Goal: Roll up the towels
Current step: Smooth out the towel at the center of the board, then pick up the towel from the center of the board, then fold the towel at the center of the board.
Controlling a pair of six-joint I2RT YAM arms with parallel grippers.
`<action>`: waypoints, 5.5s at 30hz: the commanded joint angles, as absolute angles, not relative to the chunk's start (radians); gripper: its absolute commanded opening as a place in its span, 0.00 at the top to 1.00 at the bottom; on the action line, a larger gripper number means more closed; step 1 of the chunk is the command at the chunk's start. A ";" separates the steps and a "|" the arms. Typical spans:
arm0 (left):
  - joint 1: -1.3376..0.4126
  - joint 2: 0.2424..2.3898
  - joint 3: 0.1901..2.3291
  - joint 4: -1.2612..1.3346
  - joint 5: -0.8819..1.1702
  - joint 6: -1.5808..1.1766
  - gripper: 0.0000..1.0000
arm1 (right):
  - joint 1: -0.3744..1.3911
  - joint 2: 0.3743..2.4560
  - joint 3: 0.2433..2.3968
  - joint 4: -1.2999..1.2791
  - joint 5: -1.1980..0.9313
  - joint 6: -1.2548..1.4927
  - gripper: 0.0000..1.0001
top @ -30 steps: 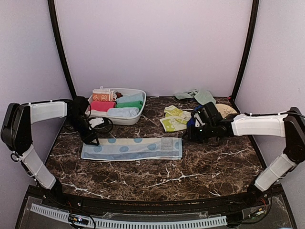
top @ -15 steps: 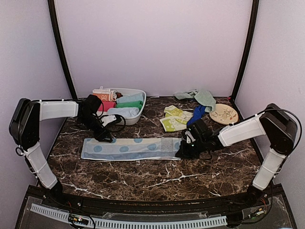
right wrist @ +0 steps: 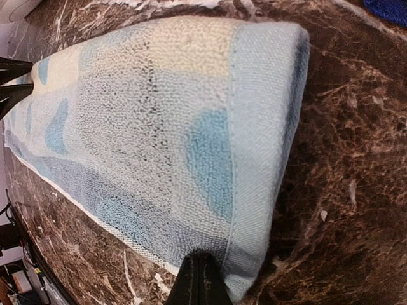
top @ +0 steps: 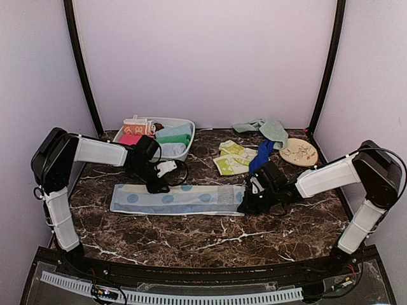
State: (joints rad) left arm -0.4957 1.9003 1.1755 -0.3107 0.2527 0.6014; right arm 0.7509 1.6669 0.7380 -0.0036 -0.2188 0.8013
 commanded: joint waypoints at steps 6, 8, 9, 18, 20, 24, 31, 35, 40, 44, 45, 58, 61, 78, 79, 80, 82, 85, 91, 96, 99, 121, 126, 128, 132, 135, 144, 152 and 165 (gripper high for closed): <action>-0.473 1.881 1.116 -0.091 -0.084 0.571 0.73 | 0.791 1.715 0.727 -0.191 -0.167 0.762 1.00; -0.452 1.855 1.133 -0.132 -0.019 0.564 0.70 | 0.796 1.727 0.726 -0.189 -0.167 0.762 1.00; -0.448 1.840 1.145 -0.196 0.056 0.573 0.66 | 0.799 1.731 0.723 -0.190 -0.167 0.762 1.00; -0.427 1.668 1.080 -0.511 0.271 0.728 0.50 | 0.779 1.658 0.868 -0.360 -0.150 0.697 0.97; -0.401 1.615 1.033 -0.507 0.256 0.746 0.50 | 0.762 1.623 0.929 -0.389 -0.171 0.681 0.91; -0.336 1.581 0.971 -0.499 0.224 0.767 0.50 | 0.736 1.646 1.026 -0.356 -0.237 0.678 0.87; -0.230 1.615 0.858 -0.369 0.127 0.786 0.53 | 0.702 1.862 1.088 -0.170 -0.338 0.744 0.93; -0.215 1.622 0.765 -0.284 0.062 0.819 0.54 | 0.652 1.900 1.032 -0.026 -0.364 0.804 0.96; -0.207 1.634 0.694 -0.216 -0.021 0.846 0.57 | 0.623 1.897 0.986 0.013 -0.366 0.808 0.93; -0.206 1.610 0.689 -0.213 -0.030 0.851 0.57 | 0.626 1.865 1.000 -0.053 -0.339 0.757 0.76; -0.206 1.599 0.700 -0.239 -0.014 0.848 0.57 | 0.629 1.843 1.000 -0.064 -0.336 0.746 0.70; -0.204 1.460 0.911 -0.611 0.285 0.806 0.50 | 0.670 1.660 0.953 -0.312 -0.008 0.726 0.37; -0.204 1.495 0.923 -0.560 0.208 0.784 0.50 | 0.689 1.729 1.015 -0.334 0.023 0.698 0.37; -0.094 1.665 0.876 -0.403 0.135 0.840 0.52 | 0.730 1.888 1.093 -0.279 -0.087 0.626 0.60; -0.094 1.669 0.870 -0.395 0.133 0.839 0.52 | 0.737 1.886 1.091 -0.277 -0.095 0.624 0.61; -0.094 1.675 0.866 -0.392 0.129 0.841 0.53 | 0.745 1.885 1.091 -0.278 -0.104 0.620 0.61; -0.095 1.682 0.862 -0.397 0.122 0.847 0.54 | 0.758 1.888 1.098 -0.280 -0.122 0.614 0.64; -0.094 1.665 0.842 -0.407 0.125 0.861 0.54 | 0.765 1.888 1.095 -0.275 -0.146 0.614 0.79; -0.112 1.570 0.792 -0.478 0.170 0.909 0.54 | 0.756 1.807 1.048 -0.356 -0.075 0.617 1.00; -0.205 1.473 0.817 -0.721 0.343 0.910 0.51 | 0.698 1.680 1.002 -0.541 0.045 0.602 1.00; -0.279 1.396 0.867 -0.822 0.477 0.871 0.46 | 0.653 1.612 0.983 -0.663 0.106 0.587 1.00; -0.149 1.219 0.943 -0.668 0.373 0.640 0.05 | 0.817 1.729 1.405 -0.752 -0.118 0.653 1.00; -0.092 1.253 0.868 -0.582 0.418 0.626 0.05 | 0.882 1.873 1.560 -0.699 -0.179 0.693 1.00; -0.090 1.258 0.843 -0.555 0.408 0.625 0.05 | 0.911 1.942 1.644 -0.712 -0.196 0.693 1.00; -0.086 1.280 0.817 -0.526 0.396 0.630 0.05 | 0.953 2.052 1.774 -0.711 -0.233 0.705 1.00; -0.080 1.293 0.801 -0.503 0.389 0.629 0.06 | 0.974 2.120 1.854 -0.705 -0.254 0.713 1.00; -0.044 1.328 0.793 -0.503 0.439 0.640 0.11 | 0.997 2.259 2.014 -0.695 -0.315 0.729 1.00; -0.044 1.327 0.785 -0.492 0.418 0.651 0.12 | 1.000 2.321 2.015 -0.624 -0.335 0.785 0.94; -0.043 1.351 0.790 -0.478 0.404 0.653 0.12 | 1.021 2.372 1.999 -0.436 -0.404 0.889 0.74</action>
